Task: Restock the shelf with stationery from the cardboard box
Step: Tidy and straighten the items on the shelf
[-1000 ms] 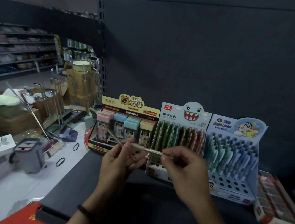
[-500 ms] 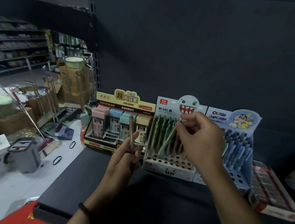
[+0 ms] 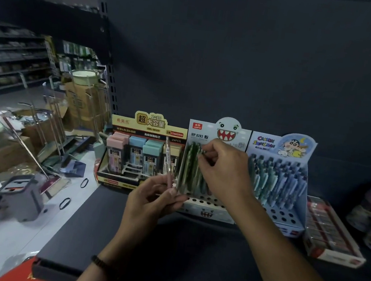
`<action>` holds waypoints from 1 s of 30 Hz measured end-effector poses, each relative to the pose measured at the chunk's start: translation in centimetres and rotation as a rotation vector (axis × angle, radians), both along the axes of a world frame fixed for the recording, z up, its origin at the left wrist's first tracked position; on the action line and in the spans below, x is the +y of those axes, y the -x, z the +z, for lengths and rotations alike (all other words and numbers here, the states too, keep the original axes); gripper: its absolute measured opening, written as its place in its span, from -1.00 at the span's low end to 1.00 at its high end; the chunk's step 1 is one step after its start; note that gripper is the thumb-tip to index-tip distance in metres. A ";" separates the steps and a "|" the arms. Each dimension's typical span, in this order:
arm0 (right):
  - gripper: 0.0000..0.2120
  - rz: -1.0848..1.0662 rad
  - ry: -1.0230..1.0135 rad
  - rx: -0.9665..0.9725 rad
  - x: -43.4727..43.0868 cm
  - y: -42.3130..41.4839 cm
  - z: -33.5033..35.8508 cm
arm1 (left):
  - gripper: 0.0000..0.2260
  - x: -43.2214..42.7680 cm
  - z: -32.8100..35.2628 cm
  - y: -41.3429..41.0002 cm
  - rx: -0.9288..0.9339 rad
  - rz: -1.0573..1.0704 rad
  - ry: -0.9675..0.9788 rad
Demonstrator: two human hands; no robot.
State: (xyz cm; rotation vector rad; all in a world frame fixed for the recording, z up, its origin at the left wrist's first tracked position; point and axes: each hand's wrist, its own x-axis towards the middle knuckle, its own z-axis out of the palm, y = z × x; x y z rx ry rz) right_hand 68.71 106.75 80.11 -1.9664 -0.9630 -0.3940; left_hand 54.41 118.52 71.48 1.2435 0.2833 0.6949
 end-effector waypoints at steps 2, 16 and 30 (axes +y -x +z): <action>-0.88 0.009 0.023 -0.008 0.2 0.1 0.2 | -0.79 0.0 0.2 0.1 0.015 0.046 -0.005; -0.87 0.057 0.279 0.012 0.6 0.6 0.4 | -0.90 0.1 -0.3 -0.2 0.079 0.141 -0.105; -0.87 0.110 -0.259 0.297 -5.4 -0.2 1.9 | -0.81 -6.3 2.8 -3.3 0.122 0.252 -0.364</action>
